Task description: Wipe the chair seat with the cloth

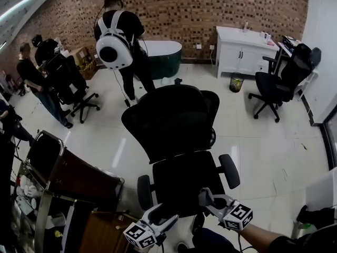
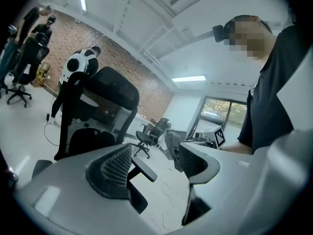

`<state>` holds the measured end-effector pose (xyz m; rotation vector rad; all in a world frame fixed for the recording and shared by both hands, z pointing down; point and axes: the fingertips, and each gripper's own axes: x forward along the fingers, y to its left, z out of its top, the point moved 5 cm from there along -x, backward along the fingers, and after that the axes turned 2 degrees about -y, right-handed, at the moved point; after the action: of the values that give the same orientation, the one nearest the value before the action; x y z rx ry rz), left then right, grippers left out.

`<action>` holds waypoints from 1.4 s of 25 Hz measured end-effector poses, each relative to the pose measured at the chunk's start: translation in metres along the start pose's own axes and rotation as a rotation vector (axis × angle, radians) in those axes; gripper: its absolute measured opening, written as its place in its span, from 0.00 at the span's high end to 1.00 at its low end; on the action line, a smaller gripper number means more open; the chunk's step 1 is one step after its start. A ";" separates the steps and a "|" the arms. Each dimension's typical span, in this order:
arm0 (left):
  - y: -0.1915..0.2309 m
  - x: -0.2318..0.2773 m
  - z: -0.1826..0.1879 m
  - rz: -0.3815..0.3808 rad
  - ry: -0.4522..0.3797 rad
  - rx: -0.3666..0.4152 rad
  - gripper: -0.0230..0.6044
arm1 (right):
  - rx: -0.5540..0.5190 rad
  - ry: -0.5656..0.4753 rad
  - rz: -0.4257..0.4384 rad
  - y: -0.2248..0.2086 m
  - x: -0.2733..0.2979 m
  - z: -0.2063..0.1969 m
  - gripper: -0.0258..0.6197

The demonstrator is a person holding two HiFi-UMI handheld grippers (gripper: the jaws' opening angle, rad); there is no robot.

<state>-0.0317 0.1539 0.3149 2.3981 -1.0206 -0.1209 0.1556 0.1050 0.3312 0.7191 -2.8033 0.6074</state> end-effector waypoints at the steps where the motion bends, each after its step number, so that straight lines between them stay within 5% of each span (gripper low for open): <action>1: -0.012 -0.011 0.001 -0.010 -0.004 0.014 0.45 | -0.005 -0.019 -0.006 0.015 -0.009 0.002 0.91; 15: -0.149 -0.185 -0.045 -0.115 -0.036 0.114 0.45 | 0.012 -0.176 -0.077 0.229 -0.119 -0.031 0.91; 35: -0.226 -0.183 -0.047 -0.120 -0.133 0.149 0.45 | -0.074 -0.262 -0.030 0.263 -0.191 -0.022 0.91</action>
<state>-0.0031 0.4313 0.2203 2.6175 -0.9746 -0.2591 0.1928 0.4050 0.2090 0.8822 -3.0265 0.4286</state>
